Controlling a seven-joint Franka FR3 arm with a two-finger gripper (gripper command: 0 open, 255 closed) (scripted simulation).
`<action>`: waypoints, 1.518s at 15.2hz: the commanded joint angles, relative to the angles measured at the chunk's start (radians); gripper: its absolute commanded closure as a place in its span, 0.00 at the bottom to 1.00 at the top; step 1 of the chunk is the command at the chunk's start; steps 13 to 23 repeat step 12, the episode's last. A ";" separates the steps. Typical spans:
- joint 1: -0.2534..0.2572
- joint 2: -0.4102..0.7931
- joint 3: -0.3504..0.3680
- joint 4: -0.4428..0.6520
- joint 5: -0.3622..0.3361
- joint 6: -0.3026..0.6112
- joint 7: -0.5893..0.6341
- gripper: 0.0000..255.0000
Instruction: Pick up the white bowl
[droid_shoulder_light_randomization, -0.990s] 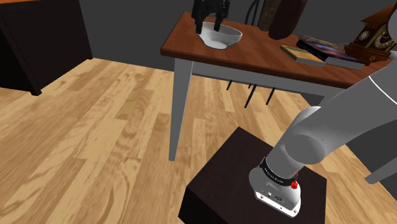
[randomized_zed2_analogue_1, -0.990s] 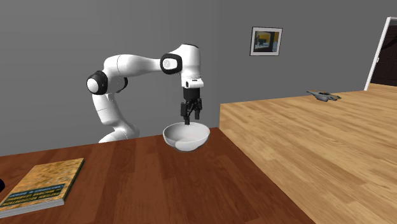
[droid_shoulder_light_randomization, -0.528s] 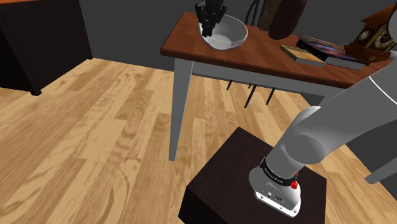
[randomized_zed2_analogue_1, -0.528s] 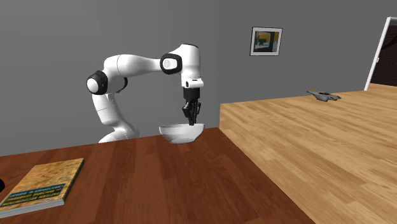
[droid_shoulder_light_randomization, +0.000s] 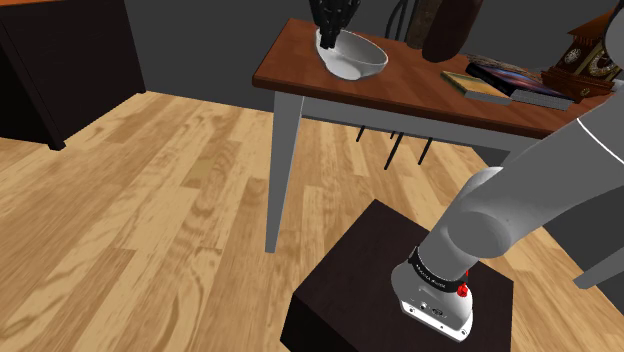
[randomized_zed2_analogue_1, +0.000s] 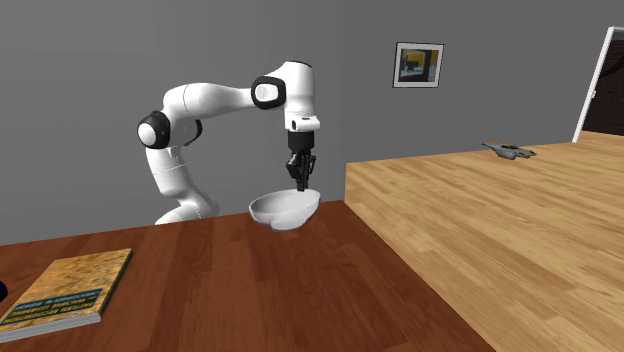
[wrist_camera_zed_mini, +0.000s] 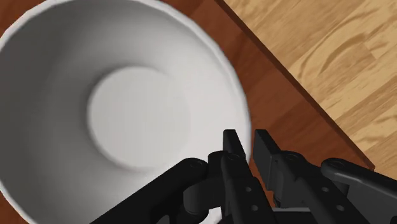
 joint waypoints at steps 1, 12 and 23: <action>0.000 0.011 0.001 0.038 -0.001 -0.028 -0.001 1.00; -0.002 0.075 0.005 0.235 -0.007 -0.161 -0.006 1.00; -0.002 0.075 0.005 0.235 -0.007 -0.161 -0.006 1.00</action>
